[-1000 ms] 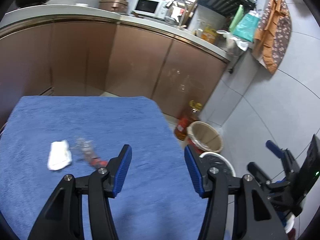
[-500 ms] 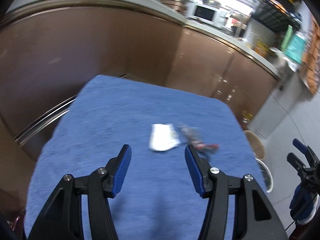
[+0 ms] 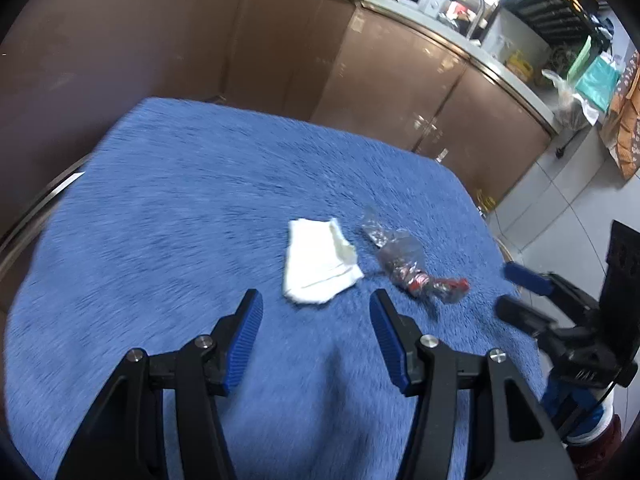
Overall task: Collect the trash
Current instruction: 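Grasp the white tissue with the left tool while the right tool grasps the clear wrapper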
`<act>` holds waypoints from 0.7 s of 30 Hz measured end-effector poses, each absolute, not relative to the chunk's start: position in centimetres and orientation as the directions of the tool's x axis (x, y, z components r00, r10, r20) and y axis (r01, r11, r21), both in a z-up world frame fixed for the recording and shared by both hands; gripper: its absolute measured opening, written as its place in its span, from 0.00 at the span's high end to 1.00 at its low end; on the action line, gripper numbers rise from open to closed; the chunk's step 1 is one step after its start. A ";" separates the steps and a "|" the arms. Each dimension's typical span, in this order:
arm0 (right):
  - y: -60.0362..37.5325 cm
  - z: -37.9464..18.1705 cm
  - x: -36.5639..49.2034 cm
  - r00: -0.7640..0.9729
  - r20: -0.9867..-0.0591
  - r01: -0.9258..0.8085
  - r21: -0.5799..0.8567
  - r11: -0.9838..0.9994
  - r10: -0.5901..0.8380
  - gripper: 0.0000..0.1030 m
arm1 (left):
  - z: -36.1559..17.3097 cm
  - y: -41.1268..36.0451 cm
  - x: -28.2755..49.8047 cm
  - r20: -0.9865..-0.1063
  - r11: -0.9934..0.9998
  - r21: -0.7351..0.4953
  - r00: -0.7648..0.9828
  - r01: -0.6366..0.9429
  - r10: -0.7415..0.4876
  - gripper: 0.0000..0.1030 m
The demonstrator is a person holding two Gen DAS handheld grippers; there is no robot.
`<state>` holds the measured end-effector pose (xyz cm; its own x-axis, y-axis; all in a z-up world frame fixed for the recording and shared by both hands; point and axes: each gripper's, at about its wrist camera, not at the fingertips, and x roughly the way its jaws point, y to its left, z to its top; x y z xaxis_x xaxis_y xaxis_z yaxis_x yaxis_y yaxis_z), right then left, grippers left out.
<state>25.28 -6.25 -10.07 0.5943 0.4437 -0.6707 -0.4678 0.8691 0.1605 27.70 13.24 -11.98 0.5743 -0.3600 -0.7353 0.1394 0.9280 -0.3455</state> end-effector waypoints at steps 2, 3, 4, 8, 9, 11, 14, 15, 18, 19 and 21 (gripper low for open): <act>-5.7 -11.0 26.5 0.570 -0.683 -0.478 0.177 0.860 0.457 0.34 | -13.1 12.5 29.3 -0.750 0.926 -0.349 0.551 0.140 -0.366 0.48; -5.4 -11.5 27.1 0.559 -0.689 -0.483 0.181 0.857 0.461 0.37 | -13.5 12.2 29.8 -0.753 0.924 -0.354 0.542 0.143 -0.372 0.48; -5.2 -11.9 27.5 0.550 -0.694 -0.487 0.185 0.853 0.465 0.39 | -14.0 11.9 30.5 -0.757 0.923 -0.357 0.533 0.145 -0.377 0.48; -4.4 -13.5 29.2 0.511 -0.708 -0.499 0.218 0.839 0.488 0.47 | -15.1 11.3 31.7 -0.759 0.919 -0.360 0.521 0.163 -0.390 0.54; -4.3 -13.8 29.5 0.504 -0.710 -0.500 0.225 0.837 0.492 0.49 | -15.3 11.1 31.9 -0.760 0.917 -0.362 0.516 0.169 -0.395 0.59; -4.2 -14.2 30.1 0.493 -0.712 -0.498 0.239 0.833 0.500 0.54 | -15.8 11.0 32.2 -0.763 0.915 -0.364 0.508 0.174 -0.400 0.68; -4.0 -14.9 30.6 0.473 -0.719 -0.497 0.259 0.828 0.508 0.68 | -16.1 11.3 32.3 -0.757 0.911 -0.375 0.510 0.173 -0.409 0.84; -4.0 -15.0 30.6 0.472 -0.720 -0.496 0.260 0.828 0.509 0.73 | -16.2 11.3 32.3 -0.755 0.909 -0.381 0.510 0.170 -0.412 0.88; -4.1 -14.6 30.4 0.483 -0.711 -0.494 0.260 0.830 0.510 0.80 | -16.1 11.4 31.9 -0.745 0.902 -0.398 0.515 0.166 -0.423 0.95; -4.3 -14.3 30.1 0.489 -0.708 -0.492 0.259 0.831 0.510 0.80 | -16.0 11.5 31.5 -0.740 0.899 -0.406 0.518 0.165 -0.430 0.96; -4.7 -13.5 29.4 0.501 -0.699 -0.491 0.256 0.833 0.510 0.81 | -15.5 11.6 30.8 -0.728 0.892 -0.419 0.526 0.167 -0.440 0.97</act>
